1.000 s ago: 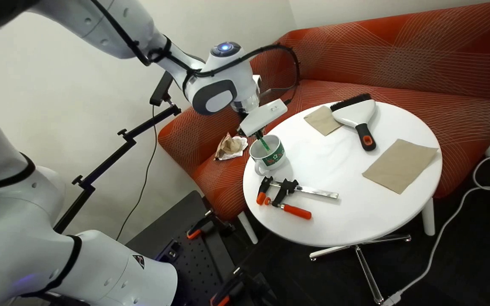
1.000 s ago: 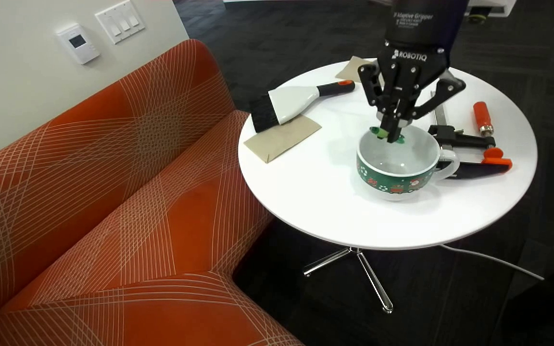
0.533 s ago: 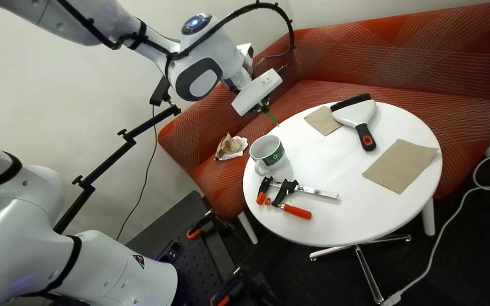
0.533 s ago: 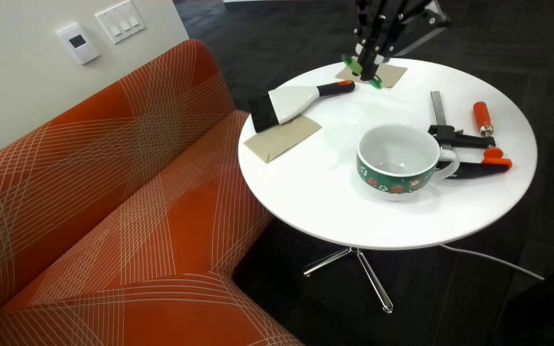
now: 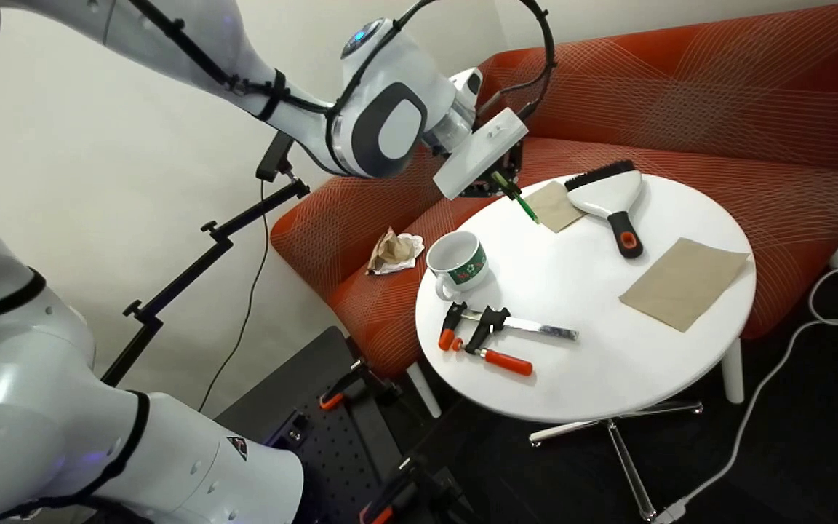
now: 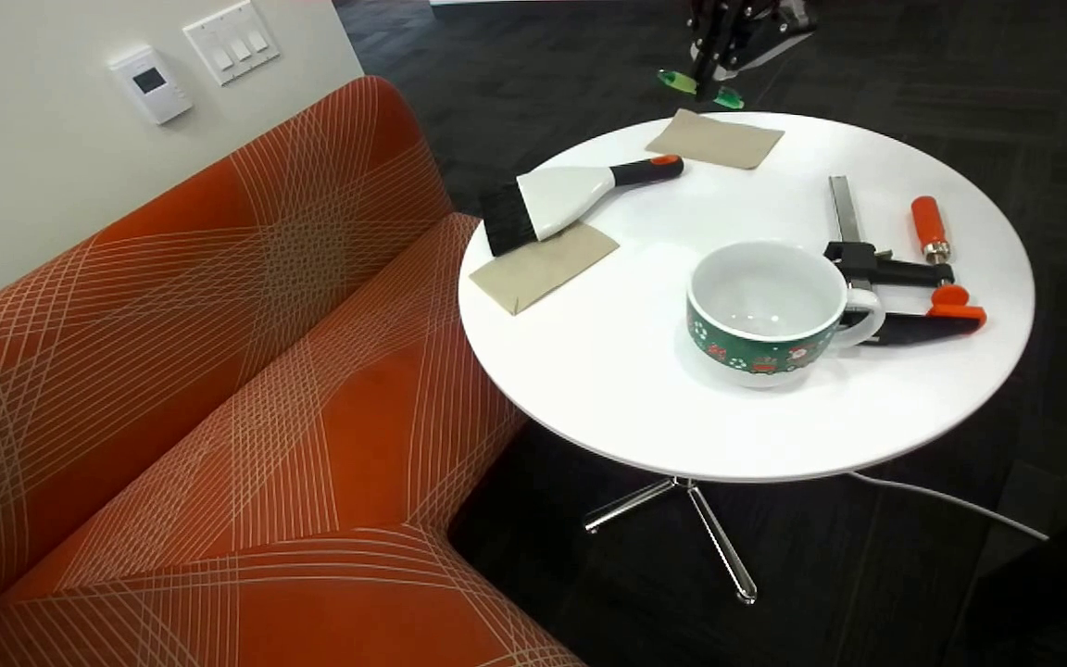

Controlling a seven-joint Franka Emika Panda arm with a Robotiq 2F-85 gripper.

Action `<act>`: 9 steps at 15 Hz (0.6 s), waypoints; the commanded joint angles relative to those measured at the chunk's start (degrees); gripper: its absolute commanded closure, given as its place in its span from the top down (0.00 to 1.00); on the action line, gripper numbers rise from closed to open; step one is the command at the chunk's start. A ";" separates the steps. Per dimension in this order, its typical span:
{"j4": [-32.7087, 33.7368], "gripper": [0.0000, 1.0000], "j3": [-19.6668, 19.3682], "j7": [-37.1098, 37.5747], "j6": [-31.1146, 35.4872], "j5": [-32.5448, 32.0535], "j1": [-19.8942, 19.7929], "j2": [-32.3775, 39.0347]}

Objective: Pick up the pen from the mug cup and put it on the table.

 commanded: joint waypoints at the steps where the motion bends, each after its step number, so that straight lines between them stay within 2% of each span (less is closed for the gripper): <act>1: 8.15 0.03 -4.39 11.28 -2.02 -9.33 3.22 8.24; 5: 15.68 0.03 -2.17 19.59 -6.47 -14.70 2.12 15.85; 9: 21.01 0.03 0.11 23.32 -11.15 -17.10 0.93 20.72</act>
